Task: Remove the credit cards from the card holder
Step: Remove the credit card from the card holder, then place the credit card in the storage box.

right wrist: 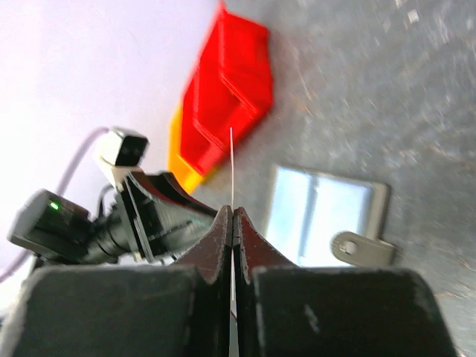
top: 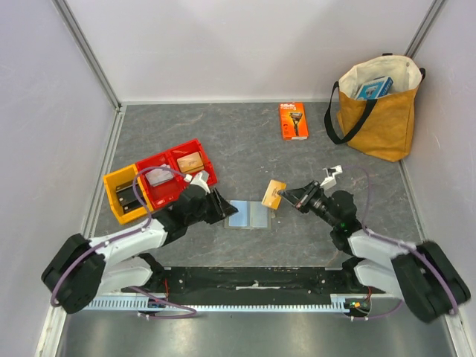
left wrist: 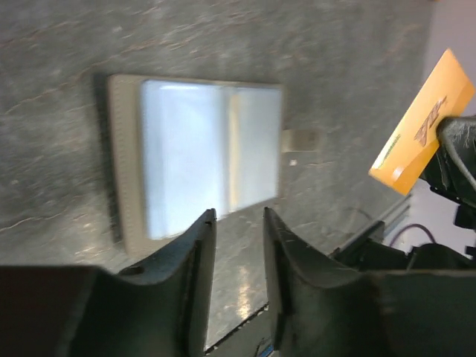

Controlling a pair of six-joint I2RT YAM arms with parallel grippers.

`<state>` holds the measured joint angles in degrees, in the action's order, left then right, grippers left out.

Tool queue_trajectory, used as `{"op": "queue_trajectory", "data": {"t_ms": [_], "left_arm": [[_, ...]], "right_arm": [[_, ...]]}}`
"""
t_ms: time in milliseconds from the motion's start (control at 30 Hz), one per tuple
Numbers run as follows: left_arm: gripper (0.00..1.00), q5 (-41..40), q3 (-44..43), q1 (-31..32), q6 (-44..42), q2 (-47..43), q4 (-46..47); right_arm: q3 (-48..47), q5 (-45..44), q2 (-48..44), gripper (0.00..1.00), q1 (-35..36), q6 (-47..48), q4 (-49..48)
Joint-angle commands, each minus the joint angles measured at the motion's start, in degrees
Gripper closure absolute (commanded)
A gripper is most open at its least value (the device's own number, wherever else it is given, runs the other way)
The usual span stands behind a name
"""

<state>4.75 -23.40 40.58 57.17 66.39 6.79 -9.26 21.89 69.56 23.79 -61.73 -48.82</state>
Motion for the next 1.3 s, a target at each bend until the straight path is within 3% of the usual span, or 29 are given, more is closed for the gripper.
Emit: {"op": "queue_trajectory", "data": {"t_ms": [0,200,333,467,700,933,1033,1100,1167,1267], "left_arm": [[0.55,-1.4,-0.6,1.9,2.7,-6.0,6.0],[0.22,-1.2,-1.5,4.9,1.9,-9.7,15.1],[0.13,0.3,-3.2,7.1,0.2,-8.2,22.3],[0.14,0.2,-5.8,9.4,-2.4,-5.0,26.4],[0.34,-0.3,-9.3,9.9,-3.4,-0.5,26.4],[0.38,-0.4,-9.4,9.8,-1.7,0.6,25.2],[0.46,0.9,-9.3,10.0,-1.6,0.8,26.0],[0.6,2.1,-9.4,10.0,-1.8,1.0,27.0],[0.83,2.8,-9.6,10.0,-2.1,1.2,27.3],[0.98,2.9,-9.6,10.0,-2.6,0.9,27.1]], "right_arm": [[1.8,-13.0,-13.4,1.0,0.7,-6.9,2.5],[1.6,-18.7,-23.9,1.0,3.5,-9.6,7.3],[1.4,-19.4,-25.1,1.0,5.8,-10.4,5.9],[0.8,-19.3,-23.4,1.0,8.0,-10.9,3.3],[0.7,-21.2,-21.1,1.0,12.7,-11.4,-2.2],[0.8,-21.5,-20.8,1.0,13.9,-11.7,-3.8],[1.1,-21.5,-20.6,1.0,14.1,-11.8,-4.7],[1.1,-21.5,-20.2,1.0,14.1,-11.6,-4.8],[1.1,-20.8,-19.3,1.0,14.2,-10.6,-5.8],[1.0,-18.8,-17.5,1.0,14.3,-9.4,-7.3]]}}
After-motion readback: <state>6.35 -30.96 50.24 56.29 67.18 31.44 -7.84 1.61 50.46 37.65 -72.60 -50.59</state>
